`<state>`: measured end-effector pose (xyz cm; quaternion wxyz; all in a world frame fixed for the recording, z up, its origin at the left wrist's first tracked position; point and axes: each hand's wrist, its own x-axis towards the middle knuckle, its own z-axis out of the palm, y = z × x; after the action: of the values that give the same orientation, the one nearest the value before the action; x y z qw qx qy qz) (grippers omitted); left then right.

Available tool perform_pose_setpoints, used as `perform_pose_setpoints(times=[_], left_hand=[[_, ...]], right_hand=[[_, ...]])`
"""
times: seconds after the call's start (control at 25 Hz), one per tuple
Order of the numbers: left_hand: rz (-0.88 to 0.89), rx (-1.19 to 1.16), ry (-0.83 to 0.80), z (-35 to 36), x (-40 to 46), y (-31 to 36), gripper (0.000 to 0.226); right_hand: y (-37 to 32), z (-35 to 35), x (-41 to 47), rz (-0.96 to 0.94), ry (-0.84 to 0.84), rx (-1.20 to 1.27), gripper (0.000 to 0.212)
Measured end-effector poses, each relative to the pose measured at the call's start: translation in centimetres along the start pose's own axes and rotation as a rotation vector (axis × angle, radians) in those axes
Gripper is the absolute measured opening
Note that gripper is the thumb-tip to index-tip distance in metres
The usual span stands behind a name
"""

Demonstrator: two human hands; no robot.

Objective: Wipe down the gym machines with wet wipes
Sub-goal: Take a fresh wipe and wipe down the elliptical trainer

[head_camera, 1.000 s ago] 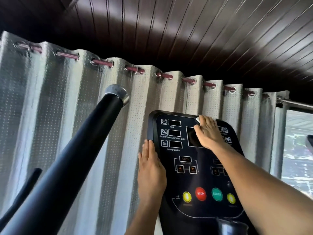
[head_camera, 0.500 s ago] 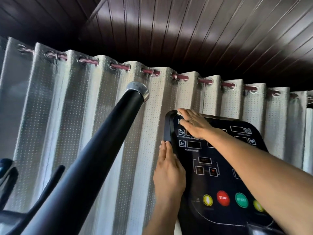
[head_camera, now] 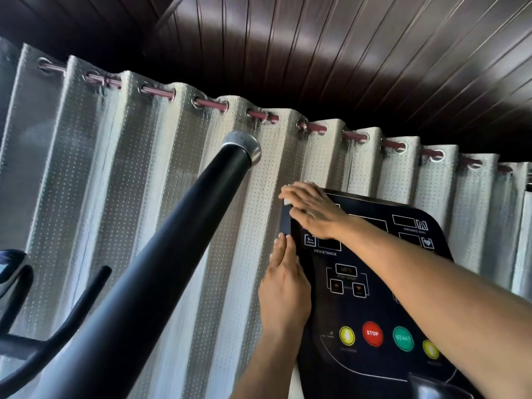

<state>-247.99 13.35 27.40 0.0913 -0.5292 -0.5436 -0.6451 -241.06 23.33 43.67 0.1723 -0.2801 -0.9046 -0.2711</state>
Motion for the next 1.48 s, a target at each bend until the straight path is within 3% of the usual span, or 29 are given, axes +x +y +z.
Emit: perform_pose_setpoints(times=[0.4, 0.6, 0.68, 0.84, 0.92, 1.12, 1.2, 1.32, 1.4, 1.48], left_hand=[[0.011, -0.081, 0.076, -1.0, -7.0, -0.6, 0.052], [0.041, -0.168, 0.144, -1.1, -8.3, -0.7, 0.071], [0.056, -0.167, 0.181, -0.6, -8.1, -1.2, 0.076], [0.068, -0.147, 0.181, -0.6, -8.0, -1.2, 0.084], [0.071, -0.147, 0.166, -0.8, -8.1, -1.3, 0.088], [0.038, -0.125, 0.096, -1.2, -8.2, -1.2, 0.076], [0.060, -0.134, 0.055, -1.1, -8.2, -1.5, 0.075], [0.075, -0.146, 0.001, -0.9, -7.9, -1.6, 0.062], [0.054, -0.170, -0.039, -0.9, -7.5, -1.8, 0.056], [0.023, -0.217, -0.064, -0.9, -7.3, -1.9, 0.055]], right_hand=[[-3.3, 2.4, -6.3, -0.236, -0.005, 0.069, 0.064], [-1.2, 2.4, -6.8, -0.438, -0.112, -0.170, 0.069], [0.6, 1.3, -4.2, -0.353, -0.107, -0.246, 0.072], [0.1, 0.7, -1.6, -0.042, -0.042, -0.140, 0.083], [-1.1, 2.0, -4.6, -0.066, -0.040, -0.161, 0.081], [-2.4, 1.5, -13.4, -0.338, -0.174, -0.251, 0.086], [-2.5, 2.0, -15.6, -0.340, -0.211, -0.241, 0.089], [-1.0, 0.8, -13.1, -0.135, -0.249, -0.267, 0.081], [-1.3, -0.1, -9.6, 0.079, -0.291, -0.136, 0.077], [-3.1, 0.9, -8.4, 0.157, -0.240, -0.013, 0.080]])
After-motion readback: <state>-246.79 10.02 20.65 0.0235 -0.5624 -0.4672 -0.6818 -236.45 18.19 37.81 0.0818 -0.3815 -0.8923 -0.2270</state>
